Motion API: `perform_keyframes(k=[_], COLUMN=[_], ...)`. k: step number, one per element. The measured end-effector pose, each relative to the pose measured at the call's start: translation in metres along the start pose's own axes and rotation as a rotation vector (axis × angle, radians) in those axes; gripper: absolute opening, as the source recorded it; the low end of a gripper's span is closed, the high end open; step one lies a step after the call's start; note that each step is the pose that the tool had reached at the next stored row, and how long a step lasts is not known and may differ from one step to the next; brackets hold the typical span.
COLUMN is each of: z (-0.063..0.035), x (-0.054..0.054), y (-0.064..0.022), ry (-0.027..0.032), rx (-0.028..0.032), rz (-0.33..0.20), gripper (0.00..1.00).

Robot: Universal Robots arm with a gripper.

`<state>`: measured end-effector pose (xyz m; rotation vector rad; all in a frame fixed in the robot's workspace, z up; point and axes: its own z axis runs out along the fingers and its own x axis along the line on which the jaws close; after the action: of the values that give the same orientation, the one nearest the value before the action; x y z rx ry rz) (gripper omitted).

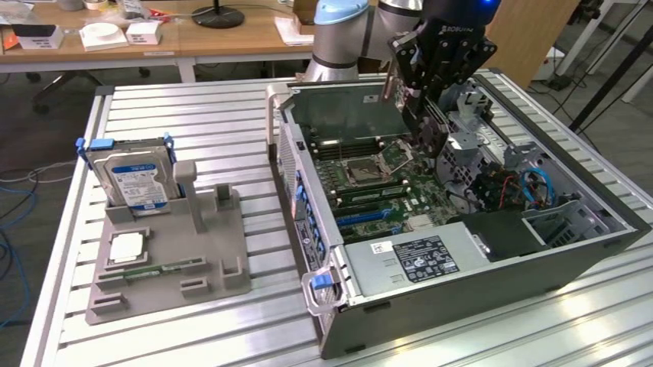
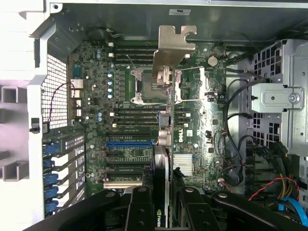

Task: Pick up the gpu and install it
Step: 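Insert the gpu into the slot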

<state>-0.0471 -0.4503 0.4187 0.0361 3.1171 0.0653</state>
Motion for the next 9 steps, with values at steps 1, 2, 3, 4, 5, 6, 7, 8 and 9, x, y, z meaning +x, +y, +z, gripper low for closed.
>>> perform_keyframes(k=[1, 2, 3, 4, 5, 6, 7, 8, 9], z=[0.0, 0.0, 0.0, 0.0, 0.0, 0.0, 0.0, 0.0, 0.0], x=[0.0, 0.0, 0.0, 0.0, 0.0, 0.0, 0.0, 0.0, 0.0], y=[0.0, 0.0, 0.0, 0.0, 0.0, 0.0, 0.0, 0.0, 0.0], ry=[0.0, 0.0001, 0.0001, 0.0001, 0.0002, 0.0002, 0.0002, 0.0003, 0.0004], rx=[0.0, 0.0, 0.0, -0.0001, -0.0001, -0.0001, -0.0001, -0.0002, -0.0002], rz=[0.0, -0.001, -0.002, -0.002, -0.003, -0.004, -0.006, -0.007, -0.009], gripper=[0.26, 0.26, 0.26, 0.26, 0.26, 0.26, 0.26, 0.26, 0.26])
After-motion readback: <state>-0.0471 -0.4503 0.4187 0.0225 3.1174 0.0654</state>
